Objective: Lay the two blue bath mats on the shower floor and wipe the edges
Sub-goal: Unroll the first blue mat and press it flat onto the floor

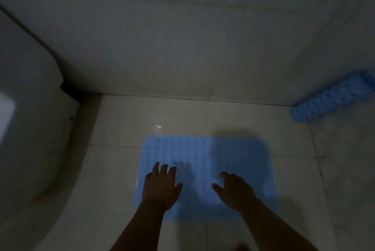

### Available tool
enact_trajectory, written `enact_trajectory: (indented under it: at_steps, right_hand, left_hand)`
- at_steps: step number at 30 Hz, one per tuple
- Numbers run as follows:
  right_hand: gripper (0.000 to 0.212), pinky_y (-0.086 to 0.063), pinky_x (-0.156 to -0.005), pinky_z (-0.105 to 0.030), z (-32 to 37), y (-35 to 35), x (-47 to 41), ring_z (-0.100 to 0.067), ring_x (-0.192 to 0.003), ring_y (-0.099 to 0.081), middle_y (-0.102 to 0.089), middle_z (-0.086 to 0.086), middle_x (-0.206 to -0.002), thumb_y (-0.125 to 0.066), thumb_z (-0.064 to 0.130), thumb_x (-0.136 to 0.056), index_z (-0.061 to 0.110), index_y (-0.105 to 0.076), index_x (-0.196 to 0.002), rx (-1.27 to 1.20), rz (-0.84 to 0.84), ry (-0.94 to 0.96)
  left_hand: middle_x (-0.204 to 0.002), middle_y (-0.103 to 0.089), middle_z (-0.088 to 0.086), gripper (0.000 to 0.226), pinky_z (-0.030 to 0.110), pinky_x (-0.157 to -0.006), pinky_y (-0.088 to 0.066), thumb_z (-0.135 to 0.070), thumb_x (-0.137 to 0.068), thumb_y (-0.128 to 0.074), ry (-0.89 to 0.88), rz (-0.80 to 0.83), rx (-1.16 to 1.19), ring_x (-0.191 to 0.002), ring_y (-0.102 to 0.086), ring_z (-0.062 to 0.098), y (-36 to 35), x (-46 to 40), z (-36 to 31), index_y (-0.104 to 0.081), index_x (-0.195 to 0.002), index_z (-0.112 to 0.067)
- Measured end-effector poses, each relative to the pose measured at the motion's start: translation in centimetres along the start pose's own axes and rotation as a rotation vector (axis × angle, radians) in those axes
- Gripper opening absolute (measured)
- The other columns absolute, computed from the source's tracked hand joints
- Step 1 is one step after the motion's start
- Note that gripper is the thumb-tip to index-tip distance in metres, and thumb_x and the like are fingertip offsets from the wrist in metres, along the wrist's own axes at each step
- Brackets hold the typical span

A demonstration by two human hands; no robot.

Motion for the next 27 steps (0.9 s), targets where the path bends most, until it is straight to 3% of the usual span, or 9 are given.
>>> enact_trajectory:
  at_steps: [5, 8, 10, 12, 16, 20, 27]
  right_hand:
    - [0.069, -0.040, -0.110, -0.047, 1.9, -7.0, -12.5, -0.031, -0.139, -0.040, -0.037, -0.007, -0.153, -0.041, 0.065, -0.096, 0.030, -0.026, -0.153, 0.060, -0.093, 0.012]
    - [0.080, -0.026, -0.117, -0.057, 1.8, -9.7, -18.9, -0.035, -0.153, -0.011, -0.009, -0.011, -0.166, -0.038, 0.069, -0.094, 0.032, -0.008, -0.158, 0.053, -0.200, -0.028]
    - [0.093, -0.014, -0.119, -0.064, 1.6, -10.9, -22.6, -0.037, -0.154, 0.010, 0.013, -0.012, -0.167, -0.034, 0.079, -0.088, 0.033, 0.007, -0.159, 0.041, -0.288, -0.062]
    - [0.107, -0.007, -0.117, -0.068, 1.5, -11.8, -25.5, -0.039, -0.152, 0.018, 0.023, -0.014, -0.165, -0.028, 0.091, -0.078, 0.034, 0.016, -0.156, 0.027, -0.378, -0.083]
    - [0.117, 0.002, -0.116, -0.071, 2.2, -12.5, -28.1, -0.038, -0.150, 0.026, 0.029, -0.012, -0.163, -0.017, 0.101, -0.066, 0.035, 0.023, -0.154, 0.000, -0.490, -0.083]
    - [0.118, 0.006, -0.116, -0.070, 2.7, -11.2, -29.1, -0.035, -0.150, 0.028, 0.032, -0.009, -0.162, -0.016, 0.104, -0.063, 0.039, 0.023, -0.153, -0.047, -0.511, -0.070]
    - [0.121, 0.012, -0.115, -0.069, 3.7, -8.6, -30.9, -0.034, -0.148, 0.032, 0.036, -0.008, -0.161, -0.019, 0.105, -0.060, 0.040, 0.024, -0.153, -0.057, -0.468, -0.040]
  left_hand:
    - [-0.171, 0.004, 0.008, 0.076, 0.051, -0.125, -0.013, -0.058, -0.102, -0.040, 0.003, -0.051, -0.017, -0.156, 0.011, 0.036, -9.6, -10.6, 4.8, -0.009, -0.162, -0.024]
    - [-0.167, 0.020, 0.011, 0.083, 0.056, -0.124, -0.009, -0.065, -0.098, -0.036, -0.030, -0.162, -0.014, -0.154, 0.016, 0.040, -14.2, -17.2, 6.0, -0.006, -0.164, -0.024]
    - [-0.170, 0.000, 0.015, 0.090, 0.062, -0.120, -0.015, -0.075, -0.090, -0.034, -0.060, -0.270, -0.008, -0.154, -0.001, 0.045, -15.6, -21.0, 6.4, -0.022, -0.162, -0.022]
    - [-0.169, -0.013, 0.016, 0.095, 0.066, -0.120, -0.011, -0.083, -0.088, -0.029, -0.064, -0.324, -0.032, -0.153, -0.009, 0.047, -17.1, -24.3, 7.1, -0.027, -0.160, -0.021]
    - [-0.171, 0.009, 0.009, 0.101, 0.066, -0.120, 0.004, -0.091, -0.085, -0.018, -0.069, -0.385, -0.044, -0.155, 0.013, 0.040, -17.5, -26.7, 8.5, -0.001, -0.163, -0.029]
    - [-0.168, 0.023, 0.005, 0.101, 0.062, -0.120, 0.013, -0.093, -0.083, -0.012, -0.080, -0.409, -0.021, -0.153, 0.026, 0.035, -16.0, -27.8, 8.9, 0.010, -0.161, -0.033]
    - [-0.157, 0.045, 0.002, 0.100, 0.064, -0.119, 0.016, -0.092, -0.083, -0.012, -0.042, -0.339, -0.036, -0.145, 0.040, 0.034, -14.0, -30.2, 9.4, 0.031, -0.153, -0.036]
Point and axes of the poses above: each hand's wrist, its own x-axis away from the middle knuckle, its own y-axis out of the back of the hand, z = x × y, the point moved 10 cm from there along -x, towards the middle knuckle
